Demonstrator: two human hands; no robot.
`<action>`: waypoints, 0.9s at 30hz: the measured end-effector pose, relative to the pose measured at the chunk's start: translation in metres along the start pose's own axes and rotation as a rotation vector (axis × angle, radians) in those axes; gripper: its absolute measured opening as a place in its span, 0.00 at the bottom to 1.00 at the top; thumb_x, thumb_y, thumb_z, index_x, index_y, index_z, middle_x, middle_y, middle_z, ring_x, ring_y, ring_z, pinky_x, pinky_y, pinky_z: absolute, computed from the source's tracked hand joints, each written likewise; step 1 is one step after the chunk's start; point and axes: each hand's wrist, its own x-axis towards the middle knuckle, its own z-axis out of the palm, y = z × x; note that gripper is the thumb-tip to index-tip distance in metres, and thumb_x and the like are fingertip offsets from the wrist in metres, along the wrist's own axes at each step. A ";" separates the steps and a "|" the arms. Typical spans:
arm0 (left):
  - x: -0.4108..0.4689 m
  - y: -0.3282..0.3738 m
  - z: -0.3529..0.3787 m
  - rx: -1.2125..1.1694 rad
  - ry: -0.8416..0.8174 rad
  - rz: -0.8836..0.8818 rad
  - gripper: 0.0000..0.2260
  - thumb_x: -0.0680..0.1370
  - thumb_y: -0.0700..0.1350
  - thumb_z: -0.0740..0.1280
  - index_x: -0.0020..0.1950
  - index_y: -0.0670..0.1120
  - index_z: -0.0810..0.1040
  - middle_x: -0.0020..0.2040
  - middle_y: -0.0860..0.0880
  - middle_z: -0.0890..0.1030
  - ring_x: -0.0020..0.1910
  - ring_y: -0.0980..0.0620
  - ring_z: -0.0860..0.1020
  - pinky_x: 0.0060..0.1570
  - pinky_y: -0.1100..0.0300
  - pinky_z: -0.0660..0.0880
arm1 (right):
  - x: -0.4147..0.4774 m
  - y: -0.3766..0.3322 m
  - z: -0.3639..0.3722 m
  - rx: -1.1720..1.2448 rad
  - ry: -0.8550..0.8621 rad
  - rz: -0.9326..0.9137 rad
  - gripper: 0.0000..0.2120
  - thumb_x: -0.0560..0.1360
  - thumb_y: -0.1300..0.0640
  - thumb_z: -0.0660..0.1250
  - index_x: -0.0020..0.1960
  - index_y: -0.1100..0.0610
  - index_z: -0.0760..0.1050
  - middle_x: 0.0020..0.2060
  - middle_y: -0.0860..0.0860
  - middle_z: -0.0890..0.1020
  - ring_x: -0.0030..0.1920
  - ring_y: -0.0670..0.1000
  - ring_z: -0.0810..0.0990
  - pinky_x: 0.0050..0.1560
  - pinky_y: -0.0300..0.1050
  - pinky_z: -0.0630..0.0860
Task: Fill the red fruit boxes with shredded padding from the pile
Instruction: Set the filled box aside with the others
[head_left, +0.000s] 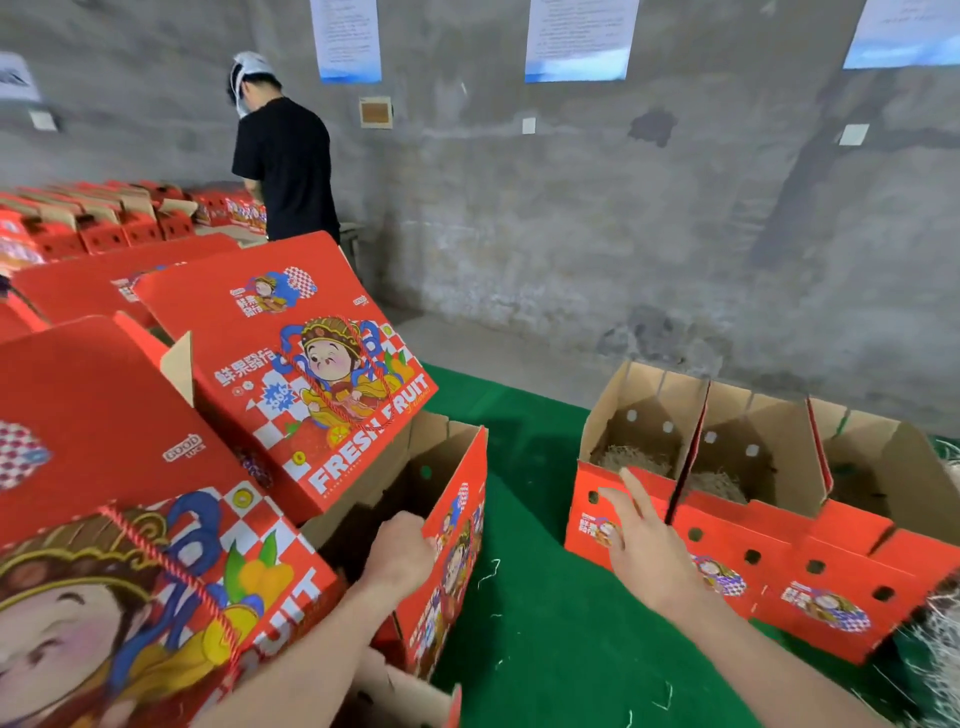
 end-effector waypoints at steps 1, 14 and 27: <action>-0.004 0.007 0.002 -0.005 0.029 0.014 0.08 0.77 0.41 0.62 0.42 0.41 0.79 0.40 0.48 0.81 0.35 0.53 0.78 0.36 0.59 0.75 | -0.012 -0.003 -0.003 0.067 -0.016 -0.020 0.24 0.77 0.61 0.58 0.71 0.50 0.60 0.75 0.50 0.52 0.32 0.48 0.77 0.36 0.41 0.76; -0.156 0.143 0.035 -0.006 -0.042 0.453 0.07 0.80 0.40 0.57 0.48 0.41 0.74 0.48 0.44 0.80 0.45 0.46 0.79 0.42 0.57 0.73 | -0.064 -0.047 -0.123 1.070 -0.457 0.498 0.30 0.69 0.40 0.70 0.61 0.58 0.68 0.49 0.58 0.79 0.37 0.56 0.80 0.28 0.44 0.77; -0.216 0.177 0.031 0.361 0.153 0.775 0.34 0.75 0.50 0.67 0.76 0.50 0.54 0.76 0.48 0.53 0.75 0.45 0.49 0.72 0.43 0.48 | -0.226 0.064 -0.200 0.659 -0.538 0.359 0.17 0.73 0.65 0.65 0.60 0.69 0.69 0.55 0.67 0.77 0.52 0.60 0.79 0.61 0.61 0.70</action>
